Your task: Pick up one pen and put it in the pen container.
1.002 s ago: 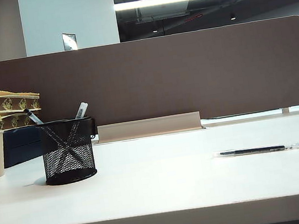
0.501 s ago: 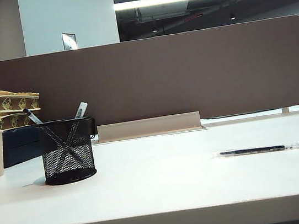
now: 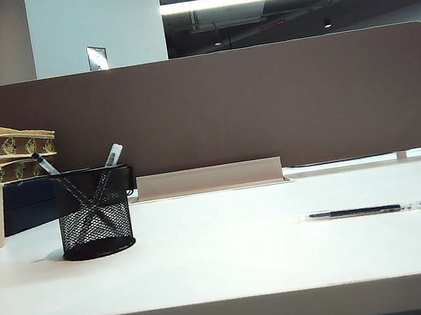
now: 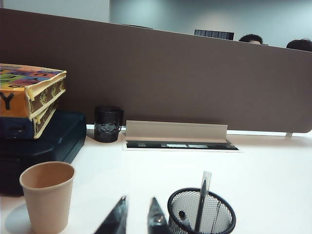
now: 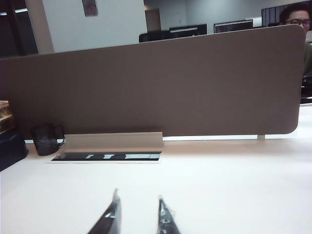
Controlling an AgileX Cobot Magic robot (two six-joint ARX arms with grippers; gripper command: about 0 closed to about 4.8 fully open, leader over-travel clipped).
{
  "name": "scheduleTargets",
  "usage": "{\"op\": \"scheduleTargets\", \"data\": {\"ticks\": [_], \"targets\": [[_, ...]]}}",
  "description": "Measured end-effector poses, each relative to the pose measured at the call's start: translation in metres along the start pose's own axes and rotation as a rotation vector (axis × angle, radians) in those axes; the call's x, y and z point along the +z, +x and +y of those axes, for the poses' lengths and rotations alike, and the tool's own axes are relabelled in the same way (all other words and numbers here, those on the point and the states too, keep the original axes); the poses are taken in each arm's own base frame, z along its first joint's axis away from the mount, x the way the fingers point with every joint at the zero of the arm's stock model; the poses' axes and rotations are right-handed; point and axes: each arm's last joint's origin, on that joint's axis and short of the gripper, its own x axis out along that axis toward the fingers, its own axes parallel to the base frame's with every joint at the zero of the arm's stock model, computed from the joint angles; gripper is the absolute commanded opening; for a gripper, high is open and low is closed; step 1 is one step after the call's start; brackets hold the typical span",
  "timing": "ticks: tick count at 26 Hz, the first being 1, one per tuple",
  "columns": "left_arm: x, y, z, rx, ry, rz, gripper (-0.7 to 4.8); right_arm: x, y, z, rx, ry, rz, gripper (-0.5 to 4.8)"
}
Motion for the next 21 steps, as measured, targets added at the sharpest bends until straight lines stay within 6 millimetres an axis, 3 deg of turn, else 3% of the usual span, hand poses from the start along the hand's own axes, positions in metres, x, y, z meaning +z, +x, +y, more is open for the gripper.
{"op": "scheduleTargets", "data": {"ticks": [5, 10, 13, 21], "targets": [[0.021, 0.012, 0.0, 0.002, -0.001, 0.022, 0.62, 0.023, 0.02, 0.0, -0.005, -0.045, 0.039, 0.96], [0.043, 0.049, 0.004, -0.057, -0.007, 0.054, 0.62, 0.042, 0.039, 0.0, -0.005, -0.116, 0.069, 1.04], [0.043, 0.069, 0.005, -0.136, -0.025, 0.117, 0.62, 0.051, 0.043, 0.001, -0.002, -0.136, 0.059, 1.28], [0.039, 0.099, 0.009, -0.214, -0.052, 0.195, 0.62, 0.042, 0.057, -0.002, 0.0, -0.246, 0.134, 1.49]]}}
